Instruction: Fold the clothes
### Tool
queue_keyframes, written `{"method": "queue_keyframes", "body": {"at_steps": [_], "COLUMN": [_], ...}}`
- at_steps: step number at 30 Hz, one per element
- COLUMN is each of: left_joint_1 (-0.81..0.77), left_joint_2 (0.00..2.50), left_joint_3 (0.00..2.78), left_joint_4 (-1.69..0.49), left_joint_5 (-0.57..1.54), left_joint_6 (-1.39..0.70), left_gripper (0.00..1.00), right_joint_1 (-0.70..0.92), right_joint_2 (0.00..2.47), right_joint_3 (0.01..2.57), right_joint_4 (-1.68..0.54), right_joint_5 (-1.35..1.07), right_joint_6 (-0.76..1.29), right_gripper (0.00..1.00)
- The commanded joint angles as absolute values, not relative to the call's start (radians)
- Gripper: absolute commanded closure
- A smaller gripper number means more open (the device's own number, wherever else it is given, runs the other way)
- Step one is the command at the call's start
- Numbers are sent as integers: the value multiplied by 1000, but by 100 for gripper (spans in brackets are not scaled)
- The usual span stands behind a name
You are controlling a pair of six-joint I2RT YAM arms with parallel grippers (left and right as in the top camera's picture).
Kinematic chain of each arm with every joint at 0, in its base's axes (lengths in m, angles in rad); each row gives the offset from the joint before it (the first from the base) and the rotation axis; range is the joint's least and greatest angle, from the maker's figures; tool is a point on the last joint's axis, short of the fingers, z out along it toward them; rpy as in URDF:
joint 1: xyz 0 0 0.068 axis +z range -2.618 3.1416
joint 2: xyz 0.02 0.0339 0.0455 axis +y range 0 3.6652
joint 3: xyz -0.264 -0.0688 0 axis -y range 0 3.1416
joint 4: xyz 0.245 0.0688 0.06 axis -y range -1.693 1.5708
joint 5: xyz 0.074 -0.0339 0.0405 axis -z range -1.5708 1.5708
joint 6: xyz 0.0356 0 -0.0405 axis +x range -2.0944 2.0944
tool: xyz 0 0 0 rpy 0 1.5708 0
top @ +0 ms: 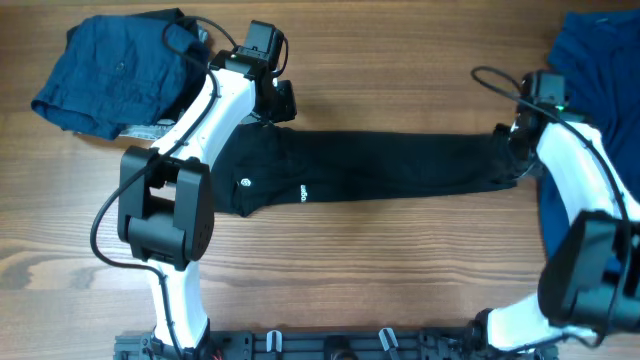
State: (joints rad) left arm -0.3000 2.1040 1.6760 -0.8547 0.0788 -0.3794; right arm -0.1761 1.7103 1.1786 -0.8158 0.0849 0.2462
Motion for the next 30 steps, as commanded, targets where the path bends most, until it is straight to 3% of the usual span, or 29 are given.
{"method": "queue_keyframes", "body": {"at_steps": [1, 7, 16, 30], "left_joint_1": [-292, -292, -293, -424], "left_joint_2": [2113, 2113, 2113, 2069], "left_joint_3": [1687, 1687, 1687, 1736], "left_joint_4": [-850, -852, -851, -873], "left_joint_5": [69, 70, 70, 70], "left_joint_6": [-368, -368, -368, -367], "left_gripper": [59, 58, 60, 89], "right_joint_1": [-178, -177, -178, -178], "right_joint_2": [1694, 1753, 1814, 1803], "right_joint_3": [1177, 1071, 1019, 1044], "right_joint_4": [-814, -628, -596, -587], "right_joint_5": [-87, -63, 101, -58], "right_joint_6": [262, 253, 236, 235], "right_gripper": [96, 96, 96, 95]}}
